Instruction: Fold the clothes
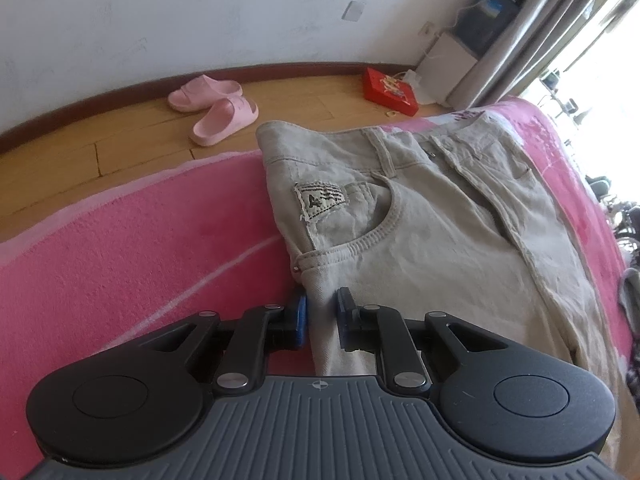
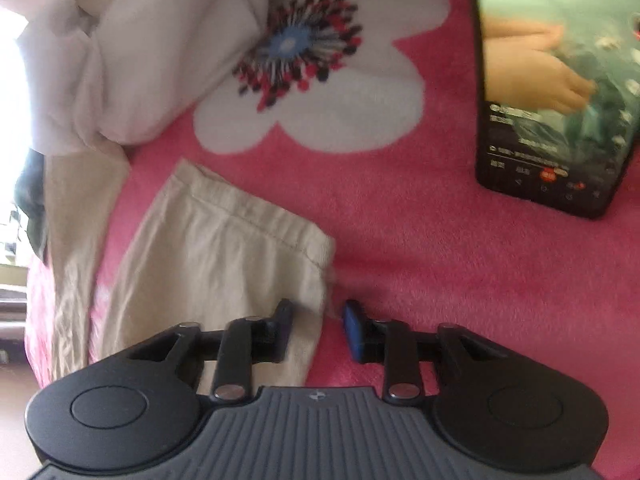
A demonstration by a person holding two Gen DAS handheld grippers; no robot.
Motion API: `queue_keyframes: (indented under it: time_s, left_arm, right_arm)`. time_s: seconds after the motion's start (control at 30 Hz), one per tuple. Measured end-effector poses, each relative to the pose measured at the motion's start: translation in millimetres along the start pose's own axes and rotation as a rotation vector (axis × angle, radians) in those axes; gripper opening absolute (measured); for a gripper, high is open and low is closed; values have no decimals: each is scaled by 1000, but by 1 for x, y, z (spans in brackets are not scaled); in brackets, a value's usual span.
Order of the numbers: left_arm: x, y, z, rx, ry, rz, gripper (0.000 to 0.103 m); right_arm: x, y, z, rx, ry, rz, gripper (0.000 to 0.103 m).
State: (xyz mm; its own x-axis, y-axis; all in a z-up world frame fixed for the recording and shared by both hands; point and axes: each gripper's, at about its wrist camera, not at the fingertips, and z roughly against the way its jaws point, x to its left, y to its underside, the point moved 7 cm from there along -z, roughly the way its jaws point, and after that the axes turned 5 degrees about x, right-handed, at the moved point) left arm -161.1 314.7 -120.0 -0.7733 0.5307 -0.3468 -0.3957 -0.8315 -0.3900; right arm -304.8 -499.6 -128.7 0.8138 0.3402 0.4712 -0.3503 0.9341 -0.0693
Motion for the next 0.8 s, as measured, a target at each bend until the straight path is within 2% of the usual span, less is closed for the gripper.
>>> queue_keyframes:
  time_s: [0.03,0.17,0.23,0.37,0.5,0.6,0.67,0.8]
  left_arm:
    - [-2,0,1,-5,-9,-7,12]
    - [-6,0,5,-18,-18,-27,10]
    - [-4,0,7,-20,-12,-27,10]
    - [-4,4,7,-21,-13,-42,10]
    - [-3,2,3,-6,-8,-38,10]
    - [0,1,2,10,17,-26,12]
    - [3,0,1,23,38,-4,13]
    - [8,-1,-1,44,73,43,14]
  right_arm:
    - [0,3,4,-20,-10,5,4]
    - [9,7,31,-87,-25,75,2]
    - [9,8,42,-104,-6,93,2]
    - [-19,14,34,-51,67,-8,2]
    - [-37,22,27,-25,59,-90,3]
    - [-38,25,31,-8,-2,-120,8]
    - [-38,27,29,17,-35,-136,22]
    - [-37,33,21,79,-71,-162,24]
